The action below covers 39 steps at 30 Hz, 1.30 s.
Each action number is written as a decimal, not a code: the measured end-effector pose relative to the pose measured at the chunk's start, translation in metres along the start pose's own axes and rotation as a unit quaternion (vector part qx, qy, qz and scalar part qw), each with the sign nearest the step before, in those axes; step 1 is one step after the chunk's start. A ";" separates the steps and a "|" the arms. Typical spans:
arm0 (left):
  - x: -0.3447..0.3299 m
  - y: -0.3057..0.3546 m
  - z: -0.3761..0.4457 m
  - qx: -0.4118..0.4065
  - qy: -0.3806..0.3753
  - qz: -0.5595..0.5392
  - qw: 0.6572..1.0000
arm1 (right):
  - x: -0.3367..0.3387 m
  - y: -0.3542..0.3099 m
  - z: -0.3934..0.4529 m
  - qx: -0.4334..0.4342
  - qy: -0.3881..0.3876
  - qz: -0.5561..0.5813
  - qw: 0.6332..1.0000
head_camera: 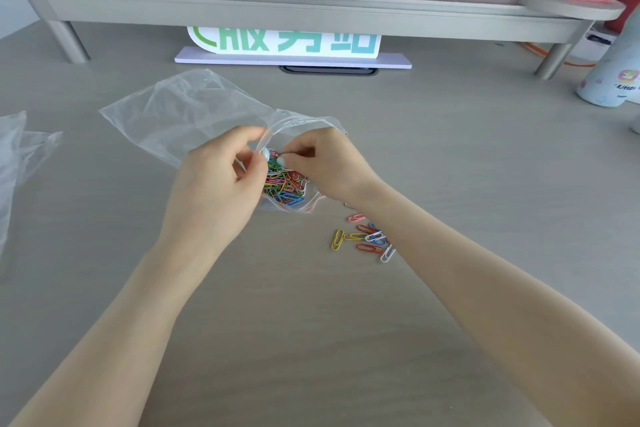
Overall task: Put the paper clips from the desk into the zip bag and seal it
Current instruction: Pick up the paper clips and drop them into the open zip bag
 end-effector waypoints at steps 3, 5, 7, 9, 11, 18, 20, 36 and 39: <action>0.000 0.000 0.000 0.000 0.000 -0.002 1.000 | -0.008 0.000 0.012 0.004 0.026 -0.054 0.998; 0.000 0.000 0.000 -0.003 0.002 -0.002 1.000 | -0.011 -0.001 0.017 0.014 0.039 -0.084 0.996; 0.001 0.000 0.001 -0.003 0.004 -0.002 1.000 | -0.012 0.000 0.020 0.007 0.042 -0.094 0.995; 0.001 0.000 0.001 -0.002 0.004 -0.005 1.000 | -0.012 0.000 0.020 0.006 0.049 -0.097 0.994; 0.001 -0.001 0.001 -0.003 0.004 -0.004 1.000 | -0.012 -0.002 0.019 0.025 0.059 -0.117 0.991; 0.001 -0.001 0.001 0.001 0.002 0.001 1.000 | -0.005 -0.004 0.012 0.056 0.081 -0.141 0.985; 0.001 -0.001 0.001 0.005 0.002 0.001 1.000 | 0.002 0.000 0.005 0.057 0.078 -0.122 0.988; -0.002 0.001 -0.001 0.002 -0.002 0.009 1.000 | 0.069 0.100 -0.094 -0.006 -0.054 -0.125 0.991; -0.003 0.002 -0.002 0.002 -0.003 0.008 1.000 | 0.071 0.102 -0.105 -0.014 -0.053 -0.207 0.977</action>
Point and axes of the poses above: each hand's wrist, its own z-axis towards the middle knuckle, its own x-axis out of the back of the hand, y = z × x, the point moved 2 cm from there along z, towards the middle knuckle, and after that the axes turned 15 degrees about -z, right-handed, at the moved point
